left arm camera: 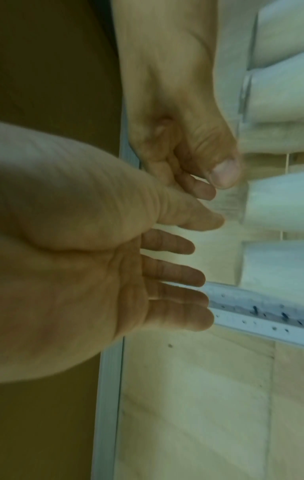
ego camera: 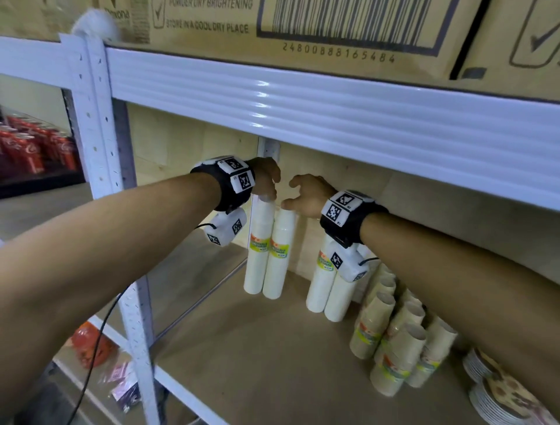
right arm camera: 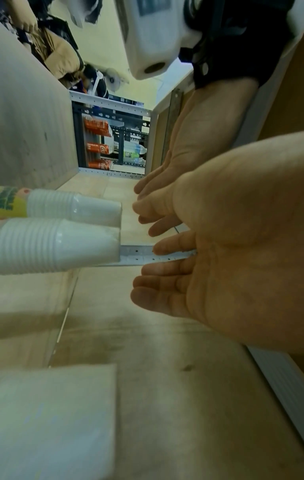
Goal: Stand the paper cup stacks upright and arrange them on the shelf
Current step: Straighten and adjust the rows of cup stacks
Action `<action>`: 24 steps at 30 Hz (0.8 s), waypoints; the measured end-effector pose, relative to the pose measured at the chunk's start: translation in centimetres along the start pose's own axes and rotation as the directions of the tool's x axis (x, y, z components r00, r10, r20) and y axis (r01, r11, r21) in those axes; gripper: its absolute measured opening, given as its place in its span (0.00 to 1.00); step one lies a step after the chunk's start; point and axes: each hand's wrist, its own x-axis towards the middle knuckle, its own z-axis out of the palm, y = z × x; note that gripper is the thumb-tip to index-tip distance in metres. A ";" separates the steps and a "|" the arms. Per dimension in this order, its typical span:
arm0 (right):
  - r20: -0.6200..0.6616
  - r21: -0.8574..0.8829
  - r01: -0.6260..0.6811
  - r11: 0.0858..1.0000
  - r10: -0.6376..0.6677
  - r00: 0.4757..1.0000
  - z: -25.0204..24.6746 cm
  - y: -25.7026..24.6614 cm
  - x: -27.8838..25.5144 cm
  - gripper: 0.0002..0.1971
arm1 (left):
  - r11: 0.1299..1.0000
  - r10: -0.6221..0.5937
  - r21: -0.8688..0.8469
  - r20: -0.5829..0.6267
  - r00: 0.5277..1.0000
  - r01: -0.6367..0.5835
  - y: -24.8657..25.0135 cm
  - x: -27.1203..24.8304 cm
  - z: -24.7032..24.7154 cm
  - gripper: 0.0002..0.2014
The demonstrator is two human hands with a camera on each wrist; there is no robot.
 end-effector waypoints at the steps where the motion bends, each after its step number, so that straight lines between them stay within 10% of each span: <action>1: 0.009 -0.006 0.006 1.000 -0.006 1.000 0.4 -0.2 0.1 0.36 | 1.000 -0.013 -0.010 0.014 1.000 0.013 -0.5 0.1 0.4 0.29; 24: 0.075 0.020 -0.033 0.999 0.032 0.997 1.8 -0.6 -0.7 0.21 | 0.992 0.107 -0.075 0.073 0.992 -0.102 -1.0 -0.4 3.1 0.19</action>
